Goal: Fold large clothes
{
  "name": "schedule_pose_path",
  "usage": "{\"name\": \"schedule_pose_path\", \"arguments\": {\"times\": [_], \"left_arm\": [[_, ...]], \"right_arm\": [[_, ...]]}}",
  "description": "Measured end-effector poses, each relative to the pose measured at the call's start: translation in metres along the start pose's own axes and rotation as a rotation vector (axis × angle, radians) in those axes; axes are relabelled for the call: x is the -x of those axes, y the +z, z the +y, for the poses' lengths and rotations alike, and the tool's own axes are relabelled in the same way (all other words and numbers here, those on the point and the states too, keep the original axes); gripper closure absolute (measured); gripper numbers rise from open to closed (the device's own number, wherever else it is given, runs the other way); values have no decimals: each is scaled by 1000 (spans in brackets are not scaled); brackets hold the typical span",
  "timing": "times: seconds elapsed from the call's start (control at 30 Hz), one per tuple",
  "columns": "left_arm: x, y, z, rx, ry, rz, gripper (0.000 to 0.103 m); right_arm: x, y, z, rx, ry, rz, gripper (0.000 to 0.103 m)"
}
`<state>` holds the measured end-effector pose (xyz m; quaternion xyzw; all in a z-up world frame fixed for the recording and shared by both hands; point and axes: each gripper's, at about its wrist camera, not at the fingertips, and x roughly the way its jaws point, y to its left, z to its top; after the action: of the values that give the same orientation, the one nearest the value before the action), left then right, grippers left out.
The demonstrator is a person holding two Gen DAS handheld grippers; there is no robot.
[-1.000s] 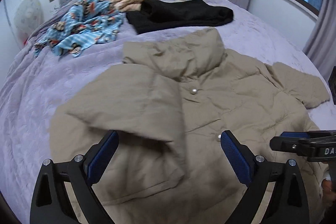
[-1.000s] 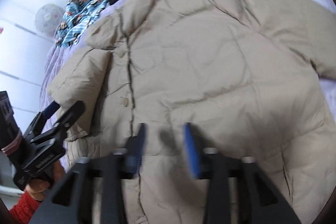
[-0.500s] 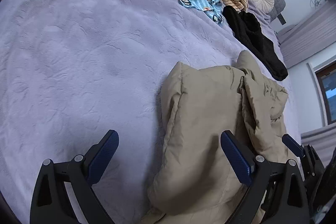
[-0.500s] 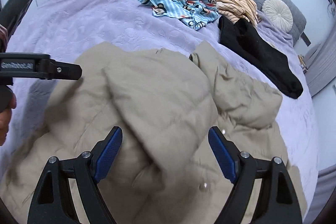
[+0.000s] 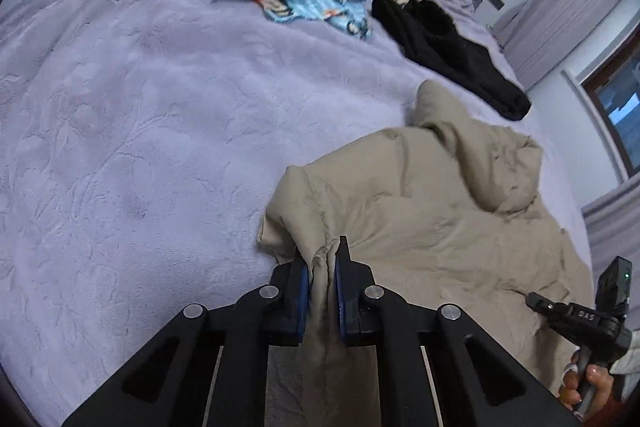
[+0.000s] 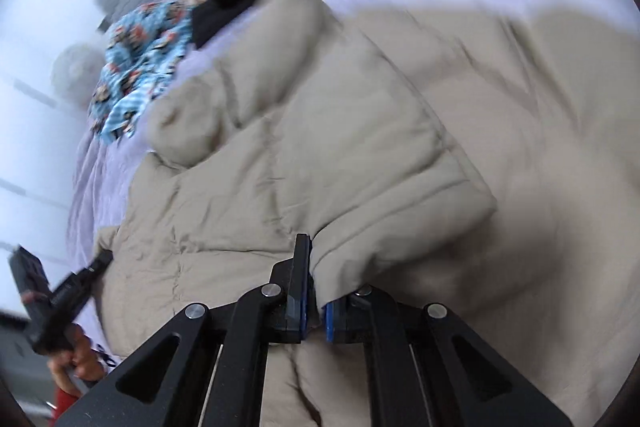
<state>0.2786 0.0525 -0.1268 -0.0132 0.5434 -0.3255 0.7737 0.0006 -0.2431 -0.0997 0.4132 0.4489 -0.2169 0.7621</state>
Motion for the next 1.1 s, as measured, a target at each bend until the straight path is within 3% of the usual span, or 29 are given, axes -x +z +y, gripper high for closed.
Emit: {"name": "schedule_pose_path", "arguments": {"times": [0.07,0.13,0.2,0.27,0.37,0.43,0.5,0.57,0.63,0.7,0.8,0.87,0.9,1.0,1.1], "left_arm": [[-15,0,7,0,38,9,87],[-14,2,9,19,76,-1,86],[-4,4,11,28,149,-22,73],[11,9,15,21,240,-45,48],[36,11,24,7,265,-60,48],[55,9,29,-5,297,-76,48],[73,2,27,-21,275,-90,48],[81,-7,16,-45,235,-86,48],[78,-16,-2,-78,195,-72,48],[64,-26,-23,-121,161,-50,48],[26,-40,-43,-159,237,-13,48],[7,-48,-42,-139,254,14,48],[4,-50,-40,-126,244,10,48],[1,-51,-33,-98,213,5,48],[-2,-48,-35,-121,220,17,48]], "right_arm": [[-15,-11,-16,-82,52,15,97],[-18,-18,-8,-68,46,4,97],[-20,-23,1,-37,38,18,97],[-19,-27,4,-33,62,51,97],[-15,-27,7,14,65,121,85],[1,-27,8,51,39,117,70],[24,-26,6,84,-20,65,70],[50,-21,9,122,-82,-47,70],[64,-13,16,178,-75,-104,79],[58,3,33,268,-30,-93,82],[24,22,59,411,-5,-61,82],[-9,29,63,458,-61,-20,82],[-24,32,58,457,-91,-2,82],[-40,44,34,421,-102,-1,103],[-23,54,15,357,-118,-58,103]]}}
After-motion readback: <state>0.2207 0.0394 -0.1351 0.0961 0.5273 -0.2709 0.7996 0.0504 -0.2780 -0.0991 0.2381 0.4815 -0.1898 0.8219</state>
